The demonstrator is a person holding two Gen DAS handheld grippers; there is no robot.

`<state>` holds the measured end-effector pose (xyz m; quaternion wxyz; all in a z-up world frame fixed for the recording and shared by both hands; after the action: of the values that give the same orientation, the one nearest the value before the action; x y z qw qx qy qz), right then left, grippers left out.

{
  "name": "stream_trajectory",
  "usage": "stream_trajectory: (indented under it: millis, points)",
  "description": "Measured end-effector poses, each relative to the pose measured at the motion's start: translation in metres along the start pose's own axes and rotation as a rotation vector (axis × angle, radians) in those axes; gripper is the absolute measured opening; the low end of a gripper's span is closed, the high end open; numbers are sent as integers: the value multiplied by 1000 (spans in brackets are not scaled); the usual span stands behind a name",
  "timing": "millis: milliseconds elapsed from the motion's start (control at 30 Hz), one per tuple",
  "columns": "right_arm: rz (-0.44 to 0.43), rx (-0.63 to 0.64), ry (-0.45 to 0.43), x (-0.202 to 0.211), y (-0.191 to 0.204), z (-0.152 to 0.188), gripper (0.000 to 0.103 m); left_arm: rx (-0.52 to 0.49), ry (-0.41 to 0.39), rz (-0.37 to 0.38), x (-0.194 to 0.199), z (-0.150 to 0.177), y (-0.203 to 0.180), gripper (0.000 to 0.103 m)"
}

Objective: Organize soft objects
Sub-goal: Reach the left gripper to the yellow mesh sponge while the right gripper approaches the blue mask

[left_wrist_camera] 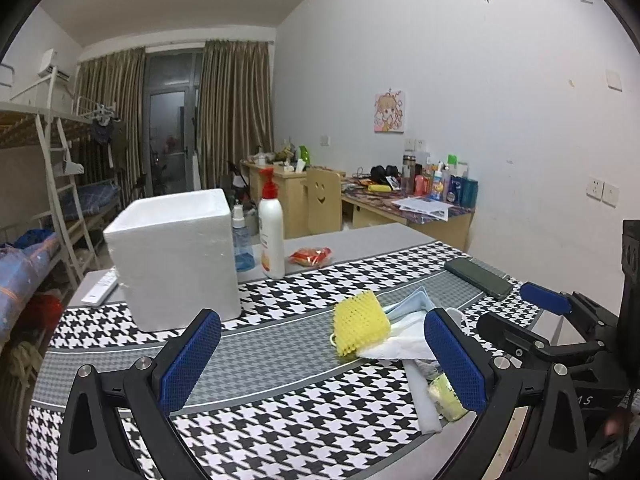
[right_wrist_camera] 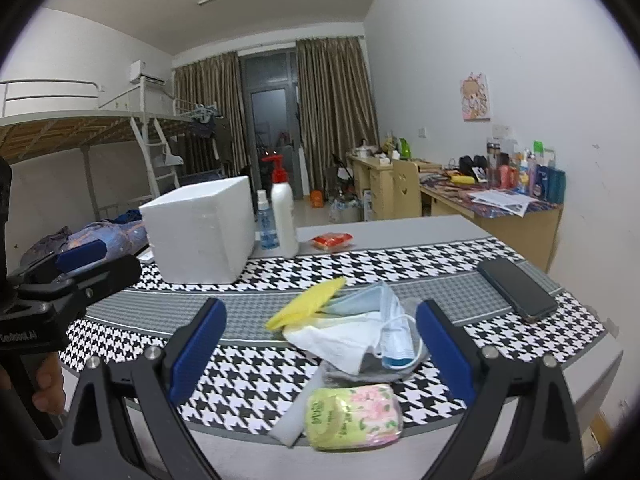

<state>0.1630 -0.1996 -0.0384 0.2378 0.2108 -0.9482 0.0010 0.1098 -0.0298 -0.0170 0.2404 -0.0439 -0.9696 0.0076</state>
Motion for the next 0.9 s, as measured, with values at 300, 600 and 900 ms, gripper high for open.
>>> stream_trajectory:
  millis: [300,600,900]
  points:
    - [38,-13,25,-11,-13,-7,97,-4,40,20,-24,-5,-4,102]
    - [75,-37,58,-20,-17,-6,97,-6,70,57,-46,-10,-2,102]
    - [124,-45,105,-31,-23,-5,97,-26,134,89,-78,-6,-9,102]
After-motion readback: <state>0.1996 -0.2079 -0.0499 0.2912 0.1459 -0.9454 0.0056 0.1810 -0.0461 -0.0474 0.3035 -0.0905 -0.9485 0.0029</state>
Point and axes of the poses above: each gripper's, at about its wrist camera, not at the fingertips, and x roughly against the way its jaws point, y to its left, z to its underside, the point moved 5 cm from there along -x, roughly the way its jaws point, and after that the axes turned 6 degrees about y, right-handed, at the moved point
